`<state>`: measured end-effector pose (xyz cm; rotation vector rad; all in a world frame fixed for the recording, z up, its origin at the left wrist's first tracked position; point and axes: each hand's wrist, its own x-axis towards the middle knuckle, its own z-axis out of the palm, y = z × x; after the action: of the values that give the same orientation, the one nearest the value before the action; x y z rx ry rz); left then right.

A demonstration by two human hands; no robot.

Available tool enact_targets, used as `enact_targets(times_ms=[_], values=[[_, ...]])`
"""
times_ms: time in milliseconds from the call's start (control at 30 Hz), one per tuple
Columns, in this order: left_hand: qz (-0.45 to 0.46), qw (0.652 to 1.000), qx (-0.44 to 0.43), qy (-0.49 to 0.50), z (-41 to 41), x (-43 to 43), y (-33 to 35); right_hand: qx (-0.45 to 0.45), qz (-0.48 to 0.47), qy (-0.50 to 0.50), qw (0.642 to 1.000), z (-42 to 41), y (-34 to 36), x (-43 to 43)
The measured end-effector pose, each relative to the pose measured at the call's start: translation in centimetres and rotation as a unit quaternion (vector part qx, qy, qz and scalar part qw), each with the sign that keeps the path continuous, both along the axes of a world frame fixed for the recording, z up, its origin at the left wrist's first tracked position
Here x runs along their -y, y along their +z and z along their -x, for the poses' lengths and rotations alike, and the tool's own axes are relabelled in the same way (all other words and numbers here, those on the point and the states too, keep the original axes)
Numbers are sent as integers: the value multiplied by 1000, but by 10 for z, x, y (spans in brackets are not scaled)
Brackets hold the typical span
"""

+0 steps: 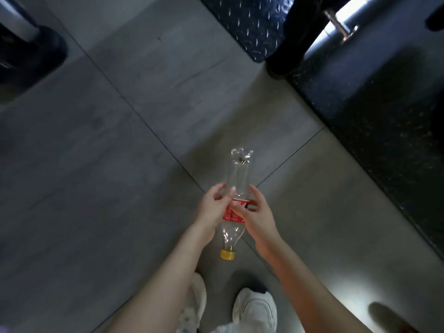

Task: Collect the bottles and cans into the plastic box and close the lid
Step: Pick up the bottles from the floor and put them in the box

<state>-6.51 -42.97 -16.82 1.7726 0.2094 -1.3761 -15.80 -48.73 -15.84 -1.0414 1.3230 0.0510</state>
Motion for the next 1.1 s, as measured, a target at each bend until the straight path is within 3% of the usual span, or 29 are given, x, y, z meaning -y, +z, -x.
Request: enact_targets(times_ms=[233, 433, 533, 867, 967, 1100], values=[[-8, 999, -22, 46, -21, -71, 178, -37, 87, 140, 986, -28, 182, -46], [-20, 964, 3, 264, -37, -172, 313, 53, 47, 275, 959, -66, 306, -124], [-41, 939, 24, 339, -43, -241, 353, 52, 45, 363, 929, -85, 337, -176], [-123, 885, 36, 448, -59, -502, 383, 31, 45, 596, 801, -133, 367, -419], [-132, 880, 13, 457, -66, -580, 367, 31, 46, 617, 785, -147, 364, -497], [-167, 900, 18, 402, -77, -665, 332, 9, 50, 622, 781, -155, 339, -581]])
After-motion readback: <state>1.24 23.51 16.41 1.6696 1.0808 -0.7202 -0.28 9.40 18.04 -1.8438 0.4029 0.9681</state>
